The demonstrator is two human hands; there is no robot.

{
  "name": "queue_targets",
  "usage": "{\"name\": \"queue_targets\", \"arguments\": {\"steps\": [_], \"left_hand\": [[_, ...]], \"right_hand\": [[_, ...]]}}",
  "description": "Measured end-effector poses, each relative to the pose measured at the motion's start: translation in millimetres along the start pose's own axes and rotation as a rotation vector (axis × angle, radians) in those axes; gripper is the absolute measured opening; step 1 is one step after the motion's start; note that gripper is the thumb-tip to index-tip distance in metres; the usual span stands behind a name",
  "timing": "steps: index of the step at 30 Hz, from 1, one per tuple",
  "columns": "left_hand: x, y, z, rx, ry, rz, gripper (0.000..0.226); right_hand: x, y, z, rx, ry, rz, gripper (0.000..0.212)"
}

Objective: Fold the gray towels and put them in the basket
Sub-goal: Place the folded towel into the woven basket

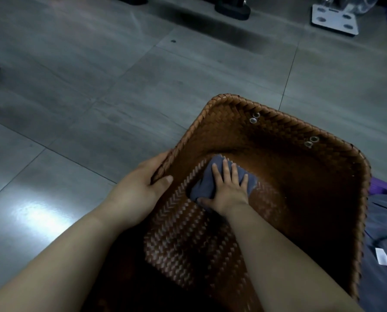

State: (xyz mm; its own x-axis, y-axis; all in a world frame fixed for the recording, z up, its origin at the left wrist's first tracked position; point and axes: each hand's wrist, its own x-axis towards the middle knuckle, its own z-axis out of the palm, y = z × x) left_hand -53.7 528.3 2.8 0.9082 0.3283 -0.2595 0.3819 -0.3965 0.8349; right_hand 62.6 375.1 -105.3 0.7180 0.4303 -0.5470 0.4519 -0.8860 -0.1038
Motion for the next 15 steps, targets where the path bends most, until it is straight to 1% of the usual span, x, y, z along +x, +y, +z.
{"name": "queue_targets", "arguments": {"steps": [3,7,11,15], "left_hand": [[-1,-1,-1,0.016,-0.001,0.007,0.046],[-4,0,-3,0.016,0.006,-0.005,0.044],[-7,3,-4,-0.024,0.078,-0.047,0.045],[-10,3,-4,-0.036,0.106,-0.064,0.046]], "right_hand": [[10,1,-8,-0.015,-0.066,0.009,0.099],[12,2,-11,-0.007,-0.056,-0.023,0.101],[4,5,-12,0.091,0.011,-0.043,0.099],[-4,8,-14,0.171,0.100,-0.021,0.090]]}}
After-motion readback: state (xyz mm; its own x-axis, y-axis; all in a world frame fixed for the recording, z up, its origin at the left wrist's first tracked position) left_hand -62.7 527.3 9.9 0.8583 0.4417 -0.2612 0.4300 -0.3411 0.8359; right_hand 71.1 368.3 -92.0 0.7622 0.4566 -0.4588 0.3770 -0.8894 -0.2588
